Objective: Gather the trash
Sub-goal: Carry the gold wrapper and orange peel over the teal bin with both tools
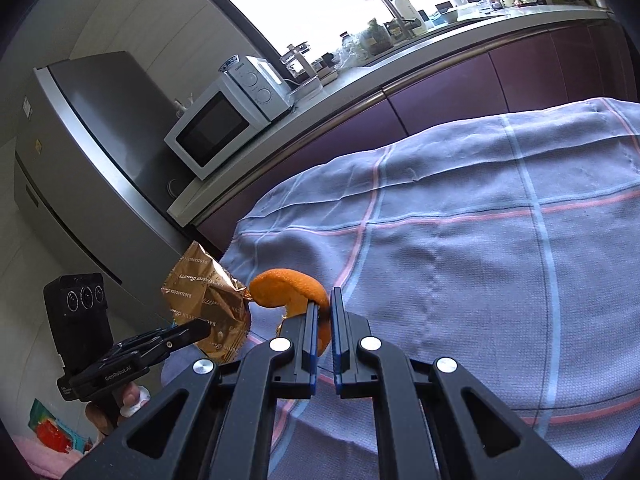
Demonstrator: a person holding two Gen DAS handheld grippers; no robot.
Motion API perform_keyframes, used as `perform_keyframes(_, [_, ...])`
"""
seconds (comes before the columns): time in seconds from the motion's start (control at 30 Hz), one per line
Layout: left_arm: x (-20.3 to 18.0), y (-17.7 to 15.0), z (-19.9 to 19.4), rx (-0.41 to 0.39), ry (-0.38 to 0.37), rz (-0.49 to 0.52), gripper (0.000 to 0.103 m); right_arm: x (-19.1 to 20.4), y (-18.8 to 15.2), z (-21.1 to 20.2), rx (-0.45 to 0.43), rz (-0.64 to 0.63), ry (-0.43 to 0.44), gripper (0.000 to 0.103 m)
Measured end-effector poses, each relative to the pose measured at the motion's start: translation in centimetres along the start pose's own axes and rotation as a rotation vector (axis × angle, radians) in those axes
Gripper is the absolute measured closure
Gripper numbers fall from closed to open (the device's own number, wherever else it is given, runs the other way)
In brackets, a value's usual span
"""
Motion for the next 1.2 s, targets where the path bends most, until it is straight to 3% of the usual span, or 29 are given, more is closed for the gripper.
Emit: perform_keyframes(1.2, [3.7, -0.2, -10.4, -0.13, 0.144, -0.04, 0.102, 10.2, -0.4, 4.2, 0.058, -0.12, 0.127, 0.098])
Point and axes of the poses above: each gripper's, at about its wrist camera, not at the fingertips, and z roughly the way its jaws point, x to its left, y to its top, the point moved 8 cm from there along z, roughly the way its jaws point, and after that the axes turned 13 degrees about -y, right-handed, at the moved point
